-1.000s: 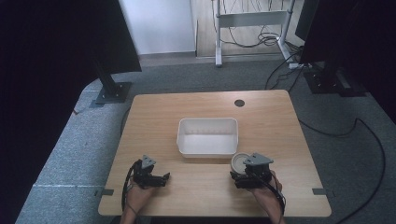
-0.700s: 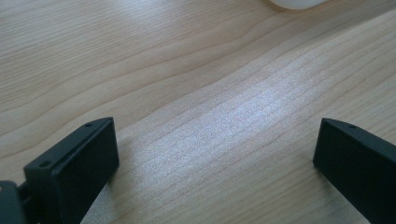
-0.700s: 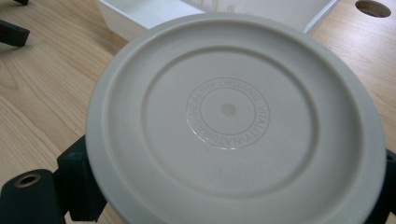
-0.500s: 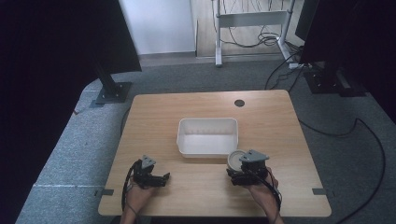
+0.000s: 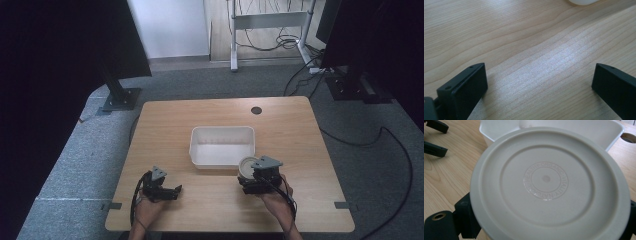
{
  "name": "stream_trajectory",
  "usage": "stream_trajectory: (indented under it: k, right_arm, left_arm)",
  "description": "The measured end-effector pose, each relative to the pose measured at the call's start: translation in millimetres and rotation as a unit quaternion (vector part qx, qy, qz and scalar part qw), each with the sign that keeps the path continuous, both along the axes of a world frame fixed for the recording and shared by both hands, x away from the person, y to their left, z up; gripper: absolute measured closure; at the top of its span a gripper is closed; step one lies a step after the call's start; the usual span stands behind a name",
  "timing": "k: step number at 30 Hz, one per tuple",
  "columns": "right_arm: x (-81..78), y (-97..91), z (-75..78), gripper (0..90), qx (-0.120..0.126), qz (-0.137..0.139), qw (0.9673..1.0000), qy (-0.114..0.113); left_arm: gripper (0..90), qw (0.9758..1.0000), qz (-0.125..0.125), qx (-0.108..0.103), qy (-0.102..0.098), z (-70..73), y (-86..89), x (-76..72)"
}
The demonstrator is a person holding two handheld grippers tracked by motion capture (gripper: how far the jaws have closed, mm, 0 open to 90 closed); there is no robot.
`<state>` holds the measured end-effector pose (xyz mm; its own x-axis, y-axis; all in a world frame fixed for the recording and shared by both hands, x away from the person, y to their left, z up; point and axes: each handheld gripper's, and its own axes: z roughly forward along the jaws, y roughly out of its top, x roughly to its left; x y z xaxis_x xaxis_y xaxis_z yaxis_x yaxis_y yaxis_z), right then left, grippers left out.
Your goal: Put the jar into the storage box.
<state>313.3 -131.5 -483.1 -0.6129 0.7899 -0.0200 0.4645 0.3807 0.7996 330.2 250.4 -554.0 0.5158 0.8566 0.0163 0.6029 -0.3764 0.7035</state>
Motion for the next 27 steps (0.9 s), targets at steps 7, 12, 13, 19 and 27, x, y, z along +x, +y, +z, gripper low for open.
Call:
stream_trajectory:
  k: [7, 12, 13, 19, 27]
  right_arm:
    - [5.1, 7.7, 2.1, 9.1, 0.002, 0.007, 1.0000, 0.001]
    - [8.9, 13.0, 3.3, 9.1, 0.001, 0.011, 0.9999, 0.002]
    - [9.4, 14.0, 3.5, 9.1, 0.002, 0.012, 0.9999, 0.003]
    - [14.3, 20.7, 6.2, 9.1, 0.001, 0.017, 0.9999, 0.000]
    - [22.3, 31.9, 9.9, 9.1, -0.002, 0.025, 0.9997, -0.001]
  left_arm:
    - [0.0, 1.0000, 0.000, 0.000, 0.000, 0.0, 0.0, 0.0]
    - [0.0, 1.0000, 0.000, 0.000, 0.000, 0.0, 0.0, 0.0]
    - [0.0, 1.0000, 0.000, 0.000, 0.000, 0.0, 0.0, 0.0]
    - [0.0, 1.0000, 0.000, 0.000, 0.000, 0.0, 0.1, 0.0]
    - [0.0, 1.0000, 0.000, 0.000, 0.000, 0.0, 0.0, 0.0]
